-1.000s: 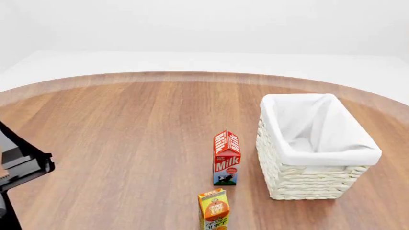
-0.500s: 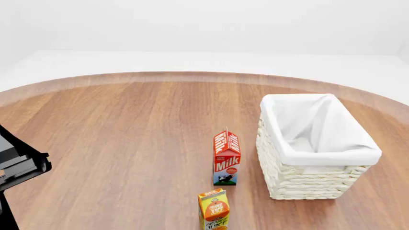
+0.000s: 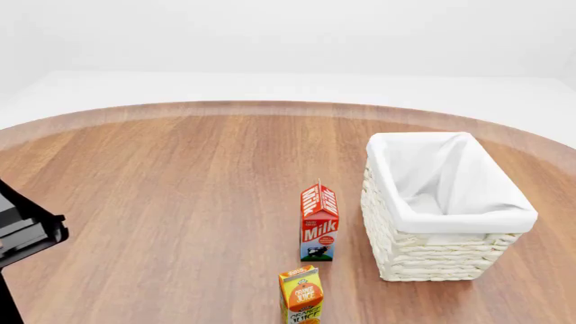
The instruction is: Pick up the cream cheese box and the butter, and put them in the basket.
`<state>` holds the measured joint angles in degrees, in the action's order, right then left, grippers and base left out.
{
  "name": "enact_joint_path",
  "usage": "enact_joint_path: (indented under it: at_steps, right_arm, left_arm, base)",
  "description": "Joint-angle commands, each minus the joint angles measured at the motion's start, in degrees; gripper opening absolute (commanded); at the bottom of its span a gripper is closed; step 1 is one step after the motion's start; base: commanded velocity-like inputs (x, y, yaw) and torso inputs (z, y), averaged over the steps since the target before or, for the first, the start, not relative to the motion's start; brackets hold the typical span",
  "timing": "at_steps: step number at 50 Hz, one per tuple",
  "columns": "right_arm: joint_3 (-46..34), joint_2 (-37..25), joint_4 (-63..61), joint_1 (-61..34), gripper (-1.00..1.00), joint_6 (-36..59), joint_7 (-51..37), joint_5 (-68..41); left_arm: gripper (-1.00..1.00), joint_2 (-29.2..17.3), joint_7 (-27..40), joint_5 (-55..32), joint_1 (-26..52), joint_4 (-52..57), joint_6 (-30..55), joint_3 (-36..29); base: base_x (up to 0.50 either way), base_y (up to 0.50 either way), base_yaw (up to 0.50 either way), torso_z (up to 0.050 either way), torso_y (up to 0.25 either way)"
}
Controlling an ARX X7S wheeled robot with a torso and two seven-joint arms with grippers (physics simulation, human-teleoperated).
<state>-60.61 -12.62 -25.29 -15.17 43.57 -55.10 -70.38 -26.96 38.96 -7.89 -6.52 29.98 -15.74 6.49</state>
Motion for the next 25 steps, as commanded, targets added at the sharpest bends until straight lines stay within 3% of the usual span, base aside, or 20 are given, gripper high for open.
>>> enact_joint_path:
  at_steps: [1,25]
  right_arm:
    - [0.63,1.2,1.3,-0.44,1.0,0.19,1.08,1.28]
    - [-1.2,2.33,4.28,-1.36,1.0,0.94,3.88,-0.1]
  left_arm:
    - [1.0,0.95,-1.49,-0.21,-0.27,-0.36,-0.72,1.9]
    - [1.0,0.69,-0.88,-1.32,-0.5,-0.53,-0.79,3.45]
  base:
    - [0.0,0.0,0.0,0.0,0.0]
    - [0.0,0.0,0.0,0.0,0.0]
